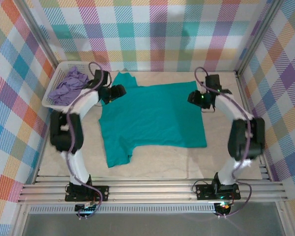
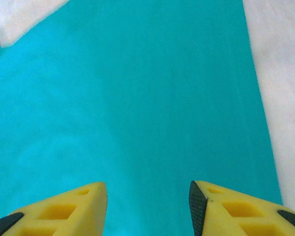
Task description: Fold the inside-out t-shirt
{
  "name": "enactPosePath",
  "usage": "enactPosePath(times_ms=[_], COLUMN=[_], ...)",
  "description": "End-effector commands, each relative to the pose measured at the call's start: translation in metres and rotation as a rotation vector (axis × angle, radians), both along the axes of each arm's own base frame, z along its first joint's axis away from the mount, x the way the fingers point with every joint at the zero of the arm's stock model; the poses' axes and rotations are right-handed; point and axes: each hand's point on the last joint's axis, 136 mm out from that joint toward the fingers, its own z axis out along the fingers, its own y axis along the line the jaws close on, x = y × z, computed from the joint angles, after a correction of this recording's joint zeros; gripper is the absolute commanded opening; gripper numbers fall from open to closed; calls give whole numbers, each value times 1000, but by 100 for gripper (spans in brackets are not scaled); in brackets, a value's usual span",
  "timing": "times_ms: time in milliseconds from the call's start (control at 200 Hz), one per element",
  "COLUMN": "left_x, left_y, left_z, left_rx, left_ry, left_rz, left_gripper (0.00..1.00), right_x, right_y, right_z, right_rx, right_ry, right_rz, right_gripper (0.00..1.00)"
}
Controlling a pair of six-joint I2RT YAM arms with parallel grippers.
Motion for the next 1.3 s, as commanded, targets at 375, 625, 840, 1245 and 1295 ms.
enactPosePath(times_ms=[375, 625, 840, 1245, 1295], left_x=[-209, -236, -256, -307, -314], left_y=[38, 38, 37, 33, 35], left_z=[-47, -72, -87, -123, -128], left_rx=[94, 107, 128, 245, 258], left_ry=[147, 272, 328, 464, 480], left_rz=[70, 36, 51, 32, 35], left_gripper=[76, 76, 76, 55, 55], right_x=[-170, -165, -162, -155, -155], right_y=[-51, -45, -40, -37, -37], right_z=[-99, -114, -117, -105, -104], right_rx=[-48, -17, 2, 9, 11], right_ry=[401, 447, 457, 401, 397], right_rz=[-227, -215, -193, -168, -167], right_gripper=[42, 37, 18, 4, 4])
